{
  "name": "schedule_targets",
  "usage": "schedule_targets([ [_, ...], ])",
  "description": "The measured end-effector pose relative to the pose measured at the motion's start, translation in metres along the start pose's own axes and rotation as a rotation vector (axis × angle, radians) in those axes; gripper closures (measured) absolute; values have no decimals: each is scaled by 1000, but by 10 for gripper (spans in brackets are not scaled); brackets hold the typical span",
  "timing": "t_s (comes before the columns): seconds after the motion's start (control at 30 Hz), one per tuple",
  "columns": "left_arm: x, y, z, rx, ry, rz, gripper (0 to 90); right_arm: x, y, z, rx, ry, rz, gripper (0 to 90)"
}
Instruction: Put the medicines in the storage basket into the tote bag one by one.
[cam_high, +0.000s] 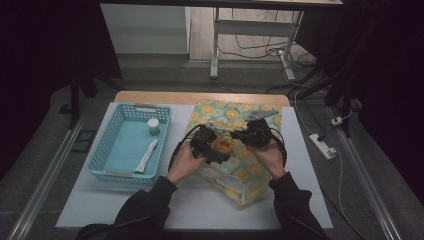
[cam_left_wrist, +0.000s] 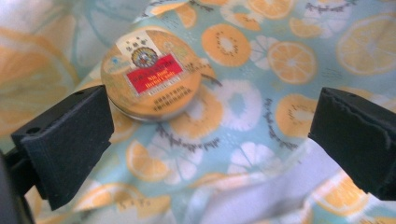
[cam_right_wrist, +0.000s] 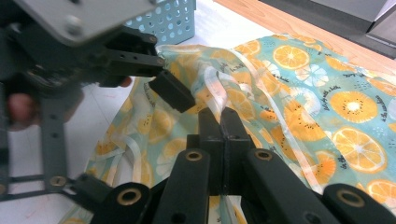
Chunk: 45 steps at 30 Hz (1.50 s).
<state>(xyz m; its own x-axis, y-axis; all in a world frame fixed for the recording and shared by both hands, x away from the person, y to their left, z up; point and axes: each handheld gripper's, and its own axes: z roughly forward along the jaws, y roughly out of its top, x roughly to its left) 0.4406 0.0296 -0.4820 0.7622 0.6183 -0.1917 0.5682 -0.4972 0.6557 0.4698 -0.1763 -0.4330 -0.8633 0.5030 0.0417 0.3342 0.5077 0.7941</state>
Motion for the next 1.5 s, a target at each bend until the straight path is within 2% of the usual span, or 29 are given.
schedule_targets([
  [0.2,-6,-6,-11,-18,-46,-1,1,1,0,0,1,3,-9,900],
  [0.5,-9,-14,-28,-32,-77,14,1,1,0,0,5,3,-10,900],
  [0.83,0,-23,-51,-51,-70,10,1,0,-1,0,5,1,-5,900],
  [1.0,9,-29,-63,-70,-88,6,1,0,-1,1,6,2,-2,900],
  [1.17,20,-38,-75,-79,-50,-12,1,-1,-2,2,9,-1,-1,900],
  [1.27,25,-43,-83,-102,-43,-35,1,-1,-2,2,8,0,-1,900],
  [1.37,31,-48,-90,-95,-12,-49,1,-1,-2,2,9,0,-1,900],
  [1.5,39,-55,-100,-101,7,-69,1,-1,-2,2,11,0,0,900],
])
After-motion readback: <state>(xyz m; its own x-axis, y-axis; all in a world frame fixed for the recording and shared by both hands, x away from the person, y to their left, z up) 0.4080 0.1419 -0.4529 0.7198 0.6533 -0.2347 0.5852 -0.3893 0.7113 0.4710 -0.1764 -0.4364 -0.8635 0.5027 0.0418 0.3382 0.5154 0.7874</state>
